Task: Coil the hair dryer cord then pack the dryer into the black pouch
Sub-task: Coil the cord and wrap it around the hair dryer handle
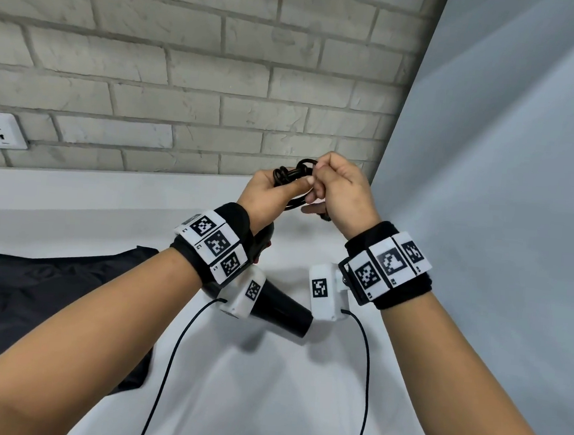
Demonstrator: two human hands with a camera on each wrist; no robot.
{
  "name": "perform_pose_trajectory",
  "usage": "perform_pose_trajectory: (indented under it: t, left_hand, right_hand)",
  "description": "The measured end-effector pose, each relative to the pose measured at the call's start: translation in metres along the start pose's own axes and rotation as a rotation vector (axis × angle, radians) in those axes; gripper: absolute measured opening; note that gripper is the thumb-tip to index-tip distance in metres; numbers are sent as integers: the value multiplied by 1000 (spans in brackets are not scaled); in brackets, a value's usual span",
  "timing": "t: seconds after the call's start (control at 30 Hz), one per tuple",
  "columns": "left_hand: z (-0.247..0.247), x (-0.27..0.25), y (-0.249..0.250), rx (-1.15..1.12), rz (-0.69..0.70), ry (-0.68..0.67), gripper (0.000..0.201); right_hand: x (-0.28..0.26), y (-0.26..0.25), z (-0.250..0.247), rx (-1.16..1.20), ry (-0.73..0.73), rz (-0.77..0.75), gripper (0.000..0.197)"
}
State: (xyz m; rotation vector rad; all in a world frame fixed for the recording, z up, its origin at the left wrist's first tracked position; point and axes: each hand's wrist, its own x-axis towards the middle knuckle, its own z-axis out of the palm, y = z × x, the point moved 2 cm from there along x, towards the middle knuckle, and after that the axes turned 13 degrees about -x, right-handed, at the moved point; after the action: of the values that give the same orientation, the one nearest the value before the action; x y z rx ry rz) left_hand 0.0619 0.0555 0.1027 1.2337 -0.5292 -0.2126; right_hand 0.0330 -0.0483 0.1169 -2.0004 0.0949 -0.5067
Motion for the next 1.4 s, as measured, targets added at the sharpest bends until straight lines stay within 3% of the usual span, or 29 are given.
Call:
perform_pose_trajectory:
  t: [0.17, 0.4, 0.6, 0.73, 0.9, 1.03, 1.27, 1.4]
  left_hand:
    - [3, -3, 7, -73, -12, -26, 27]
    - [5, -5, 4, -162, -29, 29, 28]
    - [-10, 11, -11, -140, -58, 93, 29]
    - [-12, 15, -14, -124, -71, 124, 29]
    - [-27, 24, -13, -146, -92, 287, 30]
    - [-36, 26, -14, -160, -101, 317, 30]
    - [-33, 23, -19, -141, -114, 291, 25]
    - [-28, 20, -19, -153, -144, 240, 28]
  right_hand:
    - [-3, 6, 0, 1, 55, -65, 34]
    - [-7, 9, 0, -89, -32, -61, 31]
    - [-11, 14, 1, -18, -73, -21, 30]
    - [-14, 20, 2, -97, -150, -43, 29]
    - [-24, 33, 3, -335, -270, -102, 23]
    - [-17, 34, -3, -608, -182, -163, 41]
    - [-10, 18, 5, -116, 80, -234, 41]
    - [-4, 23, 15, -121, 179, -226, 42]
